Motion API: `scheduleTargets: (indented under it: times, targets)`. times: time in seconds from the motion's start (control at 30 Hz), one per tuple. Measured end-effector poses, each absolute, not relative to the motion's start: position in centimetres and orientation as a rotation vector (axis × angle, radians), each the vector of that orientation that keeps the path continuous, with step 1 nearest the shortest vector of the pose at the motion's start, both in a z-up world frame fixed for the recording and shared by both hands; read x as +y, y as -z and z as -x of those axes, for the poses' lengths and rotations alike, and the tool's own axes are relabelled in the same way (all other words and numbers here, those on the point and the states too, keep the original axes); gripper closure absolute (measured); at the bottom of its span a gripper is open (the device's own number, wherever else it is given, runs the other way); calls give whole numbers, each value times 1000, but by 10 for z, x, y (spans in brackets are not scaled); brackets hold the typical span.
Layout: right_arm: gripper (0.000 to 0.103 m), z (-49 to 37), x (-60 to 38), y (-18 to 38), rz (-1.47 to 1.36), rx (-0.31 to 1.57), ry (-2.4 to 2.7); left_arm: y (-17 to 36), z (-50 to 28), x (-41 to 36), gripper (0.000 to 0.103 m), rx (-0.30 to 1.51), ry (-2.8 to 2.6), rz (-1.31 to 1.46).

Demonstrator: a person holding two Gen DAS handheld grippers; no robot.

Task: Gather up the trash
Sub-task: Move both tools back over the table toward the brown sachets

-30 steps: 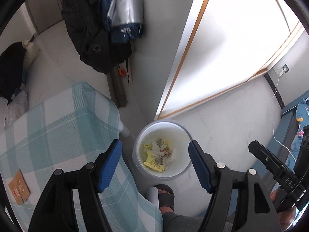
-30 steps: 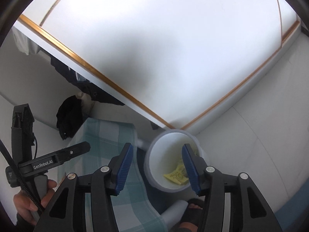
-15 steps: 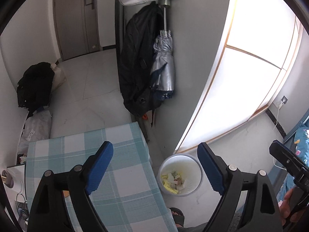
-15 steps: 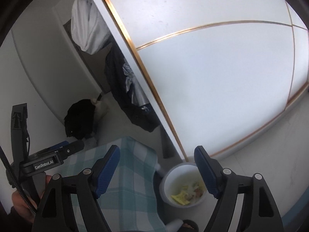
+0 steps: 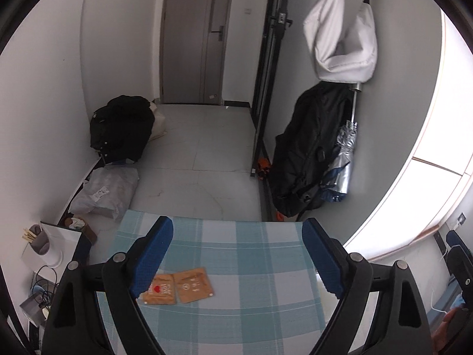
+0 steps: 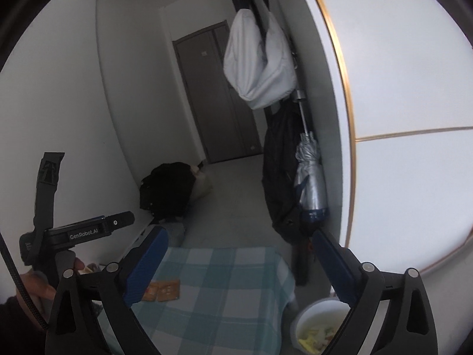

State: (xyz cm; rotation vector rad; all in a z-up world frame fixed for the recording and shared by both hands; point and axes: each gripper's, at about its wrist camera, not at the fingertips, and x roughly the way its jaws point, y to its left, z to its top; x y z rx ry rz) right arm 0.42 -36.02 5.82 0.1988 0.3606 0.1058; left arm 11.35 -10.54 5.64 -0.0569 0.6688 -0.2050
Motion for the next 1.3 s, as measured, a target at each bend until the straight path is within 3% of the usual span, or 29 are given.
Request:
scheduleTargets:
  times: [0.5, 0.8, 1.13, 1.3]
  targets:
    - [0, -63, -244, -16, -93, 437, -251, -12, -106, -14, 16, 530, 101, 93]
    - [0, -109, -189, 29, 30, 586, -322, 25, -138, 45, 16, 691, 52, 257]
    - [2, -186, -147, 107, 67, 894, -326, 54, -155, 64, 16, 812, -71, 281]
    - [9, -203, -135, 149, 99, 998, -314, 58, -157, 66, 16, 849, -61, 263]
